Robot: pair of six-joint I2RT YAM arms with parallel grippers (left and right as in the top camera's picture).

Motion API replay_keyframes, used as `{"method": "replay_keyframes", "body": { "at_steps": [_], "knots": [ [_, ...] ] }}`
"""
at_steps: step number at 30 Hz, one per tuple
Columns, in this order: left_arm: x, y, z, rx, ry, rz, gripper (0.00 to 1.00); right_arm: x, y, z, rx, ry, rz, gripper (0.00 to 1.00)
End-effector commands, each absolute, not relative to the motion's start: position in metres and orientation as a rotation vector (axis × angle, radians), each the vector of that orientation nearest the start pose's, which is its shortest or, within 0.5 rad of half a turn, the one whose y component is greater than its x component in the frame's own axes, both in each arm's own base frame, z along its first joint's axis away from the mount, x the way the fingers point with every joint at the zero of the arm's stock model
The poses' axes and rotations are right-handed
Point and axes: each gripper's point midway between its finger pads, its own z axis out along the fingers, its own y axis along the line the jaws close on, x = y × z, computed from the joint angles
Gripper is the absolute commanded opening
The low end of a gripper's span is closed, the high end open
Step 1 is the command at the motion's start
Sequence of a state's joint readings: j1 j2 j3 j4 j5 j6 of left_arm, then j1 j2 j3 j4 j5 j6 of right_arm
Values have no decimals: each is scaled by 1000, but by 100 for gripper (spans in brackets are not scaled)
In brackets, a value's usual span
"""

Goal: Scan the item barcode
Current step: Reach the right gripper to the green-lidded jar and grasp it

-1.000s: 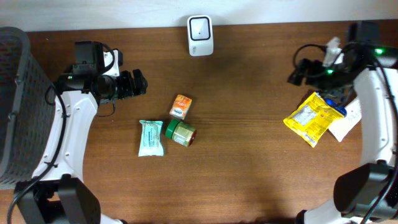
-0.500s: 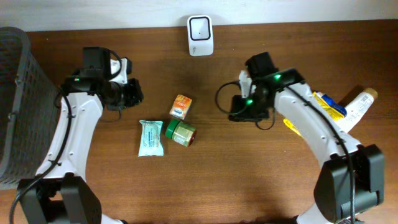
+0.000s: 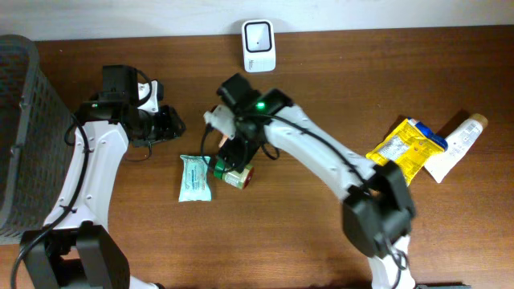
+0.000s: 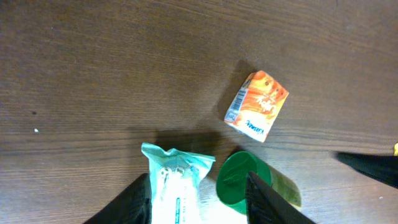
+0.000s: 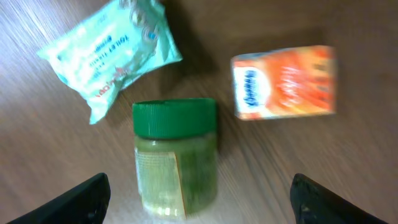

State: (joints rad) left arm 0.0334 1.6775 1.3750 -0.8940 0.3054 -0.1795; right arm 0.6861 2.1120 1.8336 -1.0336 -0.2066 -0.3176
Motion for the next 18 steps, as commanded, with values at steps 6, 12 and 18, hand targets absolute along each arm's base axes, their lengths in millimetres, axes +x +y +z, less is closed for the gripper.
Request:
{"method": "replay_keyframes", "body": {
  "at_steps": [6,12,18],
  "knots": [
    [389,5,128,-353,2755,-358,72,330,347,58,-1808,2361,270,90],
    [384,32,127,-454,2749,-342,76,324,349,31,-1863,2380,228,90],
    [384,32,127,-456,2748,-341,79,332,353,25,-1839,2373,196,89]
  ]
}}
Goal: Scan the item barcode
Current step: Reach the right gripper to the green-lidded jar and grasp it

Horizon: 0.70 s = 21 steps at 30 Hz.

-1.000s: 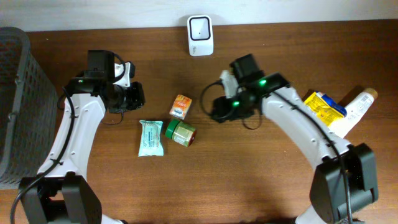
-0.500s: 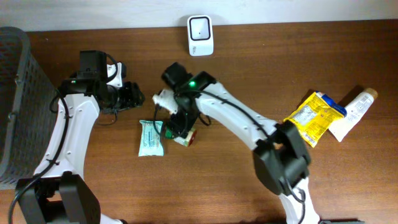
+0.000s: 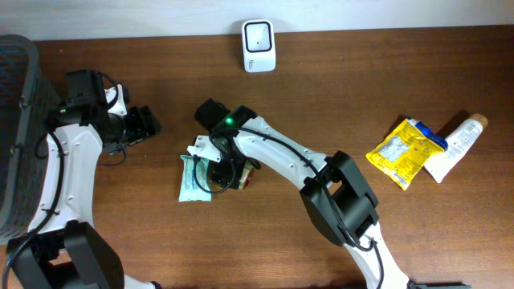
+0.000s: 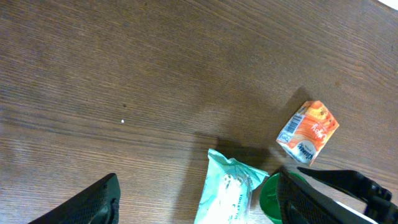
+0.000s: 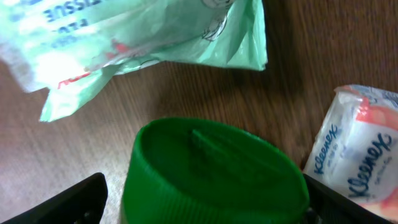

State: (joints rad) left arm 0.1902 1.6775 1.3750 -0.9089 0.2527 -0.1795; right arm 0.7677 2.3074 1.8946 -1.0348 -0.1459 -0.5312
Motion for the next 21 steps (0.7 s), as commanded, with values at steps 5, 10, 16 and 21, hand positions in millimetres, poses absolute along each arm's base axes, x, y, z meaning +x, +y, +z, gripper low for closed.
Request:
{"method": "replay_keyframes", "body": {
  "at_steps": [5,10,16,21],
  "knots": [
    [384,32,127,-456,2749,-341,82,340,358,27,-1794,2358,183,65],
    [384,32,127,-456,2749,-341,99,343,361,35,-1750,2362,190,48],
    [384,32,127,-456,2749,-341,99,349,361,62,-1714,2328,197,47],
    [384,32,127,-456,2748,-341,99,353,365,100,-1654,2298,276,45]
  ]
}}
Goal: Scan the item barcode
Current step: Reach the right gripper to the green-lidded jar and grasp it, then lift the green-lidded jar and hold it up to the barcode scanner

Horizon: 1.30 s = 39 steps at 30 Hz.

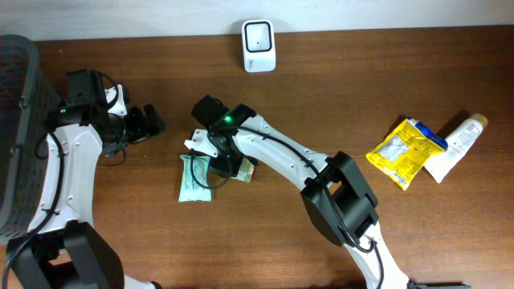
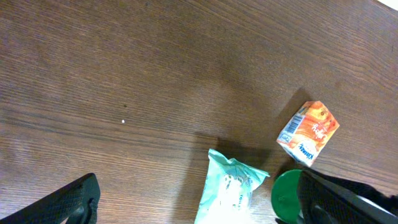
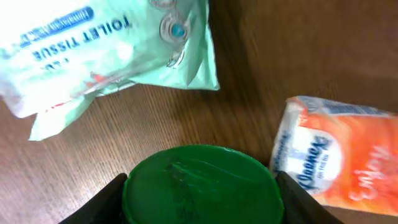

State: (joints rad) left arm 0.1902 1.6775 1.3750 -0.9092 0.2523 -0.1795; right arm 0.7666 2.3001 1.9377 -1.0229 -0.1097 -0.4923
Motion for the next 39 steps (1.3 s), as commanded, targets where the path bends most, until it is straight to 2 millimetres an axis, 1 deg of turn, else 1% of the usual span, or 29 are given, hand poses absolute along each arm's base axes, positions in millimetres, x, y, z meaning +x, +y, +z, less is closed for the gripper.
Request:
{"method": "replay_keyframes", "body": {
  "at_steps": [1,2,3,5,7,8,9,11,12,13,16,17,19,21,24,27,28,30,33,35,38,39],
  "knots": [
    [384,32,127,-456,2748,-341,99,354,366,113,-1637,2282,324,44],
    [384,32,127,-456,2748,-341,99,355,366,123,-1622,2269,367,44],
    [384,32,127,-456,2748,-341,99,356,366,141,-1592,2240,449,44],
    [384,32,127,-456,2748,-341,99,357,362,168,-1569,2174,590,44],
    [384,32,127,-456,2748,-341,99,357,350,201,-1554,2065,788,44],
    [384,32,127,-456,2748,-341,99,360,343,211,-1531,2041,843,45],
    [384,32,127,-456,2748,-341,99,367,333,219,-1487,2034,885,44],
    [384,32,127,-456,2748,-341,99,384,311,223,-1412,2045,919,45],
    [384,32,127,-456,2748,-341,99,394,298,222,-1379,2060,910,45],
    [384,32,127,-456,2748,-341,99,400,288,219,-1365,2067,897,47],
    [384,32,127,-456,2748,-341,99,422,257,216,-1281,2105,847,51],
    [384,32,127,-456,2748,-341,99,429,250,216,-1260,2116,819,51],
    [384,32,127,-456,2748,-341,99,448,232,213,-1165,2161,754,51],
    [384,32,127,-456,2748,-341,99,462,223,208,-1108,2183,709,51],
    [384,32,127,-456,2748,-341,99,487,211,191,-989,2243,585,50],
    [384,32,127,-456,2748,-341,99,503,214,176,-891,2225,578,50],
    [384,32,127,-456,2748,-341,99,513,216,165,-813,2204,598,47],
    [384,32,127,-456,2748,-341,99,520,219,149,-730,2180,634,44],
    [384,32,127,-456,2748,-341,99,520,222,121,-655,2123,677,43],
    [384,32,127,-456,2748,-341,99,515,221,103,-654,2089,675,45],
    [384,32,127,-456,2748,-341,99,507,218,86,-638,2086,677,45],
    [384,32,127,-456,2748,-341,99,505,217,83,-638,2089,676,45]
  ]
}}
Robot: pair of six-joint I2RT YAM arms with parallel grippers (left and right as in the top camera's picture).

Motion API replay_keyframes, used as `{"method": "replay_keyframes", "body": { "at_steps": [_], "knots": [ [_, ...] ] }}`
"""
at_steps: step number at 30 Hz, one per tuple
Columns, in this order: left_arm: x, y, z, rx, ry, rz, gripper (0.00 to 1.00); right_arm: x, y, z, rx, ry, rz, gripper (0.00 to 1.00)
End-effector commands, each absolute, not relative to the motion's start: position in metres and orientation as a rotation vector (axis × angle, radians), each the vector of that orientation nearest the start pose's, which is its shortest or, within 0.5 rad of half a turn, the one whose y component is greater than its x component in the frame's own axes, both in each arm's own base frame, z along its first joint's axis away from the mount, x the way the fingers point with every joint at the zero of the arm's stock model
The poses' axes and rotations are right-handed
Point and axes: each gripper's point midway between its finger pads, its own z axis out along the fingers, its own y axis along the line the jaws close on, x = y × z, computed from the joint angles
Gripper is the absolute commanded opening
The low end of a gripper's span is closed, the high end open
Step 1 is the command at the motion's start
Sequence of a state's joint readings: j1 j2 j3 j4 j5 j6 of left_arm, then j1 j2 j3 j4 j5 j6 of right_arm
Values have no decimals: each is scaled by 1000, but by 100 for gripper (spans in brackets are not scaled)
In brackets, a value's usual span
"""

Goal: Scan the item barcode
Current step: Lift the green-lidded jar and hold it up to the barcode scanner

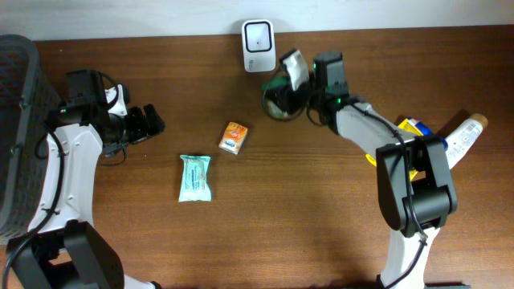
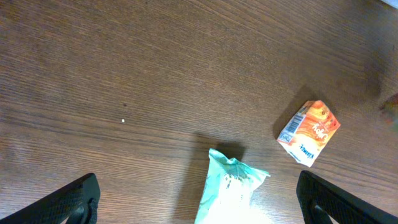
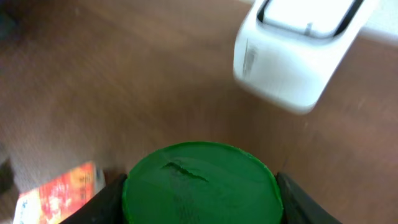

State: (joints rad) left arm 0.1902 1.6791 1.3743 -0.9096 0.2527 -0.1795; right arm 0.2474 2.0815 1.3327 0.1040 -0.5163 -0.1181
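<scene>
My right gripper (image 3: 200, 198) is shut on a jar with a green lid (image 3: 199, 184), held lifted just right of and below the white barcode scanner (image 1: 259, 34) at the table's back edge. In the overhead view the jar (image 1: 279, 95) looks dark and blurred. The scanner (image 3: 298, 46) fills the upper right of the right wrist view, close ahead of the lid. My left gripper (image 2: 198, 211) stands wide open at the left, above the mint tissue pack (image 2: 232, 190) and apart from it. Any barcode on the jar is hidden.
An orange Kleenex mini pack (image 1: 234, 136) and a mint toilet-tissue pack (image 1: 195, 177) lie mid-table. A yellow snack bag (image 1: 404, 149) and a white tube (image 1: 458, 143) lie at the right. A dark mesh basket (image 1: 18, 128) stands at the far left edge.
My right gripper, shut on the green-lidded jar beside the tissue packs, has moved up and right with it to the scanner. The Kleenex pack now lies uncovered. The left arm is still.
My right gripper hung open over the jar lying beside the two tissue packs, then came down around its green lid, then was shut on it. The left gripper drew back to the left and opened wide. The jar is now held up by the scanner.
</scene>
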Motion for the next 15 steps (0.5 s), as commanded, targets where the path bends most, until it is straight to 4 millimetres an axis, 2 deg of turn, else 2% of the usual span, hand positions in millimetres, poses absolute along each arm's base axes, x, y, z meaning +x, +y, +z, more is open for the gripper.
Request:
{"method": "replay_keyframes", "body": {
  "at_steps": [1,10,13,15],
  "knots": [
    [384,32,127,-456,2748,-341,99,504,217,82,-638,2092,676,45],
    [384,32,127,-456,2748,-341,99,511,216,88,-677,2034,625,47],
    [384,32,127,-456,2748,-341,99,531,208,98,-628,1972,508,47],
    [384,32,127,-456,2748,-341,99,541,201,97,-590,1961,428,49]
  ]
}}
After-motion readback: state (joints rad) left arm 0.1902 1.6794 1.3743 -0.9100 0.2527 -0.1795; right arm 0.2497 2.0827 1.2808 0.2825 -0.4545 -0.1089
